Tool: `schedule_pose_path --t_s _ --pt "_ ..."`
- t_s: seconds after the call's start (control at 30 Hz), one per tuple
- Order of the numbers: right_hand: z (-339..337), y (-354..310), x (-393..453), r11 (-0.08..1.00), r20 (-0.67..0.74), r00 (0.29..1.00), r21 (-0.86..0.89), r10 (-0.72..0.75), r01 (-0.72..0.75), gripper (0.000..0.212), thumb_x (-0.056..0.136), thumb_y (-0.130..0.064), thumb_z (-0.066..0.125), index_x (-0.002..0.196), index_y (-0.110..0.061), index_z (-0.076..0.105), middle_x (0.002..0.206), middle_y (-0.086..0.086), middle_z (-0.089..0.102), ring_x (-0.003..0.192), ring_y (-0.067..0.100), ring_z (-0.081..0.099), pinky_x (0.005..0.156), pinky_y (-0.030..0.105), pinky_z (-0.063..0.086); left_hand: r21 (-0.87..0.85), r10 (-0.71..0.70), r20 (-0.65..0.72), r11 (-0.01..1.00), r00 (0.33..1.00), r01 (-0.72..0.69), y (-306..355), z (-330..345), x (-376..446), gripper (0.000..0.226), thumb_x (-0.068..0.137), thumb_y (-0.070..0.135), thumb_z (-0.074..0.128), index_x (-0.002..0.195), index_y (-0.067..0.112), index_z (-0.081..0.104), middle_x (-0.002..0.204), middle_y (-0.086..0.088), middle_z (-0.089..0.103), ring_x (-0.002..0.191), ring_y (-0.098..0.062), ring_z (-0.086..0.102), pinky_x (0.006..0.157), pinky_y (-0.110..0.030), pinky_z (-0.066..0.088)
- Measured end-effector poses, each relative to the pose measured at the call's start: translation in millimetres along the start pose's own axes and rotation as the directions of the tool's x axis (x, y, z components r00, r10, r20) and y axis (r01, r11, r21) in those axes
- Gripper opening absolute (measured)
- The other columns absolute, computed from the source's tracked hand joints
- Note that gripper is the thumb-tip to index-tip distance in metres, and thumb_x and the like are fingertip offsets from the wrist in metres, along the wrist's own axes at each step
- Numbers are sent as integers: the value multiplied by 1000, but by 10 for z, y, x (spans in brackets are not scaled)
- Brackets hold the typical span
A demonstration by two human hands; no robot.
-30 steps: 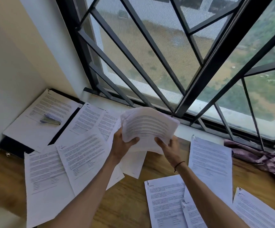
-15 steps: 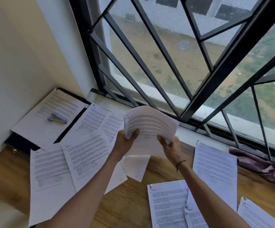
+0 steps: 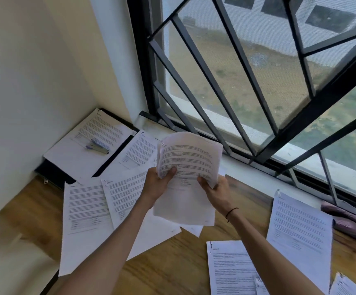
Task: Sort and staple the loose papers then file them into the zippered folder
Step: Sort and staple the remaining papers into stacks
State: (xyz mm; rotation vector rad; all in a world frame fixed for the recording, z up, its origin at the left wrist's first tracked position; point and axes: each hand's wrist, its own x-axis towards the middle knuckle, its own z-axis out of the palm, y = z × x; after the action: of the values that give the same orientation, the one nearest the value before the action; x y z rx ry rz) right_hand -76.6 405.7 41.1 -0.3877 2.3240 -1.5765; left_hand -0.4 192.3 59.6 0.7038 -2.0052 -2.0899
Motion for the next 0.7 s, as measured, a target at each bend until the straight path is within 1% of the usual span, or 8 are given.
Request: schedule_pose_path --t_s 0.07,0.17,0.23,0.3,0.43,0.5,0.6,0.7 --pt "112 -37 9 1000 55 998 3 7 -7 16 97 -40 69 107 -27 71 103 -11 75 88 9 73 69 35 64 12 -53 -52 998 997 53 -64 -140 -19 21 92 31 77 112 25 75 104 11 78 98 -6 74 78 -20 58" --pt "292 -75 30 999 102 995 39 14 -18 16 94 -42 72 107 -32 71 104 -13 76 92 8 74 74 34 64 18 -124 -147 992 981 128 -193 -351 -53 23 91 32 78 111 23 72 101 13 75 93 -5 71 69 -12 56" --pt "399 -70 68 999 125 992 43 4 -9 23 94 -46 72 108 -28 71 106 -10 76 95 10 74 77 35 64 12 -158 -192 986 969 163 -293 -491 -77 24 91 31 77 111 21 71 99 14 73 90 -2 69 65 -10 54" --pt "482 -57 108 1000 136 991 10 8 -9 33 93 -53 71 102 -21 69 100 -5 74 89 13 71 73 34 61 -1 -187 -217 981 958 192 -388 -621 -91 27 91 32 78 113 18 72 100 10 74 91 -4 70 66 -10 54" --pt "625 -46 205 999 130 990 -14 53 -51 21 94 -34 74 90 -17 63 86 -4 67 72 2 58 64 21 50 -23 -229 -218 973 949 230 -541 -856 -67 28 91 31 78 115 17 73 104 6 76 92 -4 72 76 -17 58" --pt "684 -28 254 997 131 989 -22 72 -70 17 95 -31 74 92 -17 64 89 -3 69 74 5 62 65 23 53 -21 -238 -220 971 946 239 -598 -947 -29 31 90 31 79 116 15 74 105 4 77 94 -7 73 78 -20 58" --pt "756 -10 339 995 128 987 -24 97 -95 15 96 -32 72 94 -18 65 91 1 72 80 18 69 68 34 61 -27 -242 -222 970 945 242 -652 -1040 37 31 90 30 79 116 13 75 104 3 77 94 -9 73 73 -16 57" --pt "832 -39 430 994 109 988 -28 108 -106 13 97 -29 70 94 -17 66 89 3 73 77 19 71 67 32 60 -18 -250 -215 967 944 252 -707 -1132 101 33 89 30 80 117 12 75 106 2 78 97 -14 74 76 -19 58"
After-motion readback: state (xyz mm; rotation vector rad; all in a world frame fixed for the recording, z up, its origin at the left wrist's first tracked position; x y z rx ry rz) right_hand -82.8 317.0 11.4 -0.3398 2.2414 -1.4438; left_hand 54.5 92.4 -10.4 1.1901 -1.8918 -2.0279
